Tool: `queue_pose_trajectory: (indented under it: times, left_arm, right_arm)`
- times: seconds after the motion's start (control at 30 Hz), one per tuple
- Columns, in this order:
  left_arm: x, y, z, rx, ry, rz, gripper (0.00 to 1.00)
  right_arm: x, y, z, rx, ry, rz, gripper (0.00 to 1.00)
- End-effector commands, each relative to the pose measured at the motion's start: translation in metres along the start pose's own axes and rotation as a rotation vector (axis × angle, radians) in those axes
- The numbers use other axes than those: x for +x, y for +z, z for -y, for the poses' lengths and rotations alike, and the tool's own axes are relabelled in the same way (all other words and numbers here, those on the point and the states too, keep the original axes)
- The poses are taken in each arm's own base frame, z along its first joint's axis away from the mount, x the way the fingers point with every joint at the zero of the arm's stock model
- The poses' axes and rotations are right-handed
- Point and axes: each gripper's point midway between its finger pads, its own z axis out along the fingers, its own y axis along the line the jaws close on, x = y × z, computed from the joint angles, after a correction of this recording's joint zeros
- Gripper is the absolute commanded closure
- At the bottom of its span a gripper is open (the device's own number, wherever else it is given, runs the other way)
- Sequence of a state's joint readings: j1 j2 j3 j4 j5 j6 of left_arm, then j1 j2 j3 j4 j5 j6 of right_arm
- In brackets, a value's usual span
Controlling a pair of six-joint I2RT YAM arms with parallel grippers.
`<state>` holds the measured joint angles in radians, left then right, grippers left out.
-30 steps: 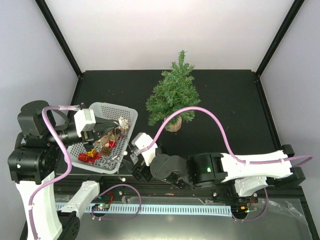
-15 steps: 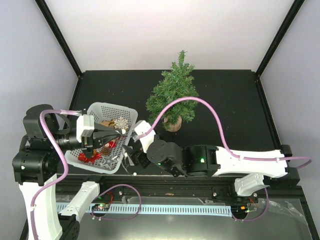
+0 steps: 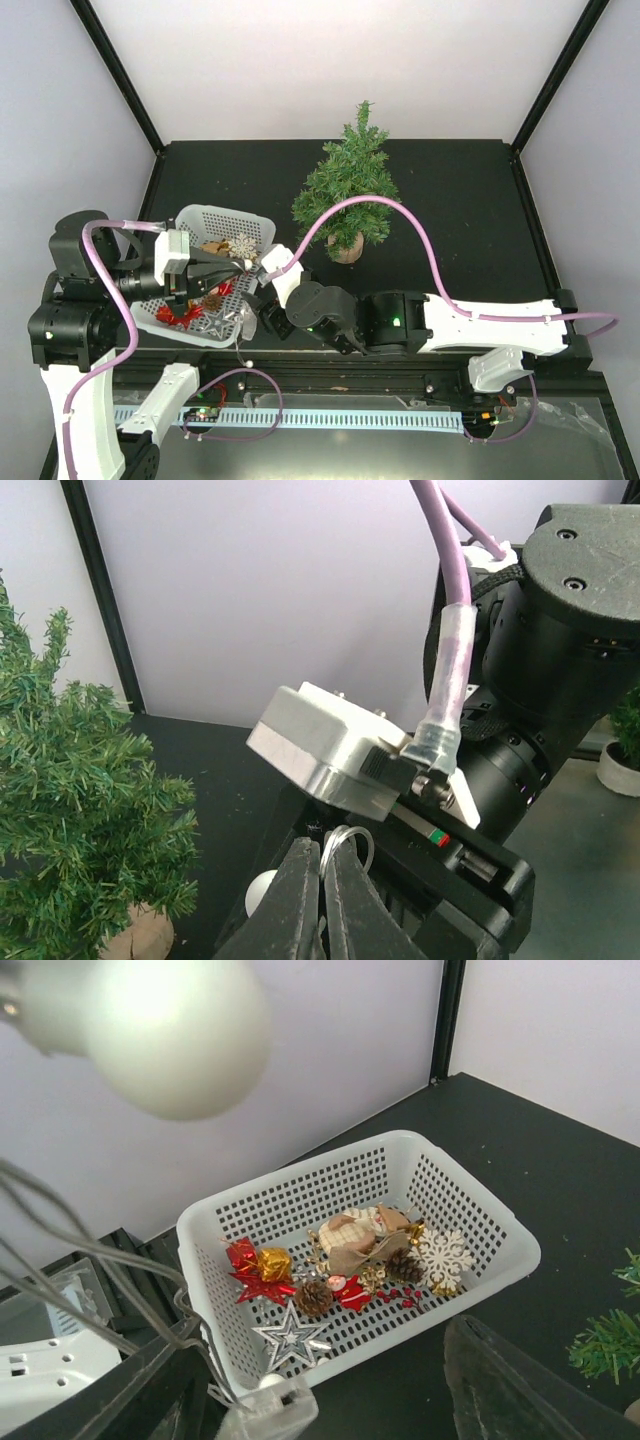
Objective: Decorate the small christmas tree
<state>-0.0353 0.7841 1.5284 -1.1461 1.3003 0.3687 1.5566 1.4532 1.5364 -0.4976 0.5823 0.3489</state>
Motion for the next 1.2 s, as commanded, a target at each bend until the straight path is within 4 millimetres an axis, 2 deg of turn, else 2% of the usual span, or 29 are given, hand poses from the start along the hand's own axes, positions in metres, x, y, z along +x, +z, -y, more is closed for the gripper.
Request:
queue_pose_trajectory:
  times: [0.0, 0.13, 0.23, 0.43, 0.57, 0.77, 1.17]
  left_arm:
    - [-0.004, -0.001, 0.001, -0.011, 0.032, 0.007, 0.99]
    - [-0.006, -0.001, 0.002, -0.002, 0.026, 0.014, 0.98]
    - [-0.007, 0.000, 0.003, 0.008, 0.021, 0.019, 0.98]
    - [-0.006, 0.000, 0.001, 0.012, 0.013, 0.021, 0.98]
    - [-0.004, 0.001, 0.000, 0.016, 0.005, 0.022, 0.98]
    - [-0.003, 0.001, -0.001, 0.012, 0.005, 0.019, 0.98]
    - [-0.005, 0.001, 0.003, 0.033, -0.002, 0.029, 0.98]
  right_arm:
    - [-0.011, -0.011, 0.004, -0.022, 0.053, 0.037, 0.37]
    - [-0.005, -0.012, 0.005, -0.031, 0.062, 0.030, 0.47]
    - [-0.006, -0.014, 0.005, -0.040, 0.064, 0.035, 0.58]
    - [-0.011, -0.017, 0.001, -0.066, 0.067, 0.048, 0.60]
    - [-0.010, -0.016, -0.002, -0.080, 0.061, 0.048, 0.69]
    - [-0.005, -0.013, -0.009, -0.114, 0.057, 0.033, 0.60]
    - [0.004, -0.011, -0.013, -0.145, 0.030, 0.037, 0.59]
